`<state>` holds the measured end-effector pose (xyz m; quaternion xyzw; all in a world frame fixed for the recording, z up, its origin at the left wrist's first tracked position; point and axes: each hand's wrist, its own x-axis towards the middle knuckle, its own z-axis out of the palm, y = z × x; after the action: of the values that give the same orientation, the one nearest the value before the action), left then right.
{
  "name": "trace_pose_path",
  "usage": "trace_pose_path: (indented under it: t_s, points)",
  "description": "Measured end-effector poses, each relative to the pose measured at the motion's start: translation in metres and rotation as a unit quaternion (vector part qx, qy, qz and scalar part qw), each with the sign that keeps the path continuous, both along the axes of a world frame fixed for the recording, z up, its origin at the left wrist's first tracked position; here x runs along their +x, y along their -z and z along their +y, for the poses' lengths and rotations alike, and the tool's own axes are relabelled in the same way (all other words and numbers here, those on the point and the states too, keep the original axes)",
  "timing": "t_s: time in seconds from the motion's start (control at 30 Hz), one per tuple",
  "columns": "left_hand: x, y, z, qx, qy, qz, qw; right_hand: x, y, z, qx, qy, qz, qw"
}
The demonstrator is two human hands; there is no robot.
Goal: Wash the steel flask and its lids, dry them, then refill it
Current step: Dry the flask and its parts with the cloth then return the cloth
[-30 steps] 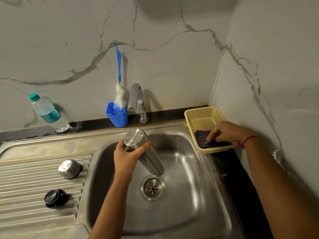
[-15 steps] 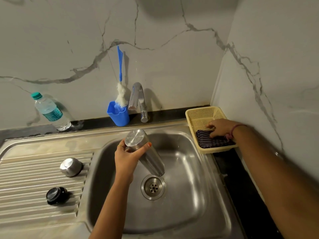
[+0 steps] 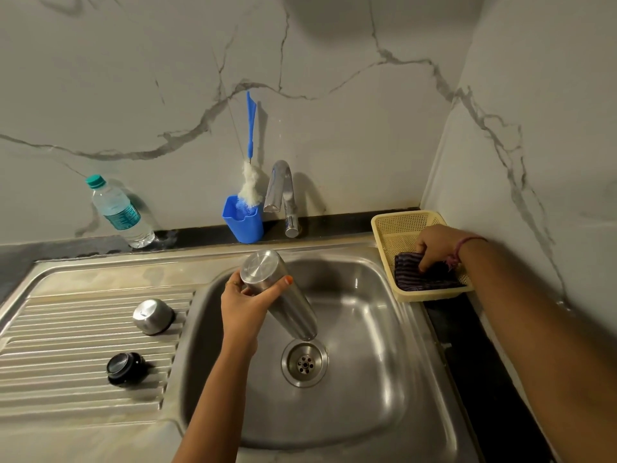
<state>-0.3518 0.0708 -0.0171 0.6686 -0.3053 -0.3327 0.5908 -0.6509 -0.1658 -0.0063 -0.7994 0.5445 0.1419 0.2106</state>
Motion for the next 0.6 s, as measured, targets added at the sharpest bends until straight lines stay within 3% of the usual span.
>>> trace_pose_path:
  t_s: [0.2,0.37,0.5,0.6]
  points:
    - [0.007,-0.008,0.014,-0.024,-0.009,0.007,1.0,-0.001,-0.041,0.015,-0.002,0.01,-0.021,1.0]
    - [0.015,-0.014,0.029,-0.038,-0.002,0.016,0.999,0.001,-0.076,0.041,-0.078,0.045,-0.078,0.993]
    - [0.028,-0.019,0.041,-0.046,0.025,0.02,0.998,0.013,-0.1,0.078,-0.144,0.11,-0.215,0.96]
    - [0.043,-0.021,0.051,-0.049,0.039,0.022,0.998,0.033,-0.104,0.11,-0.113,0.221,-0.409,0.878]
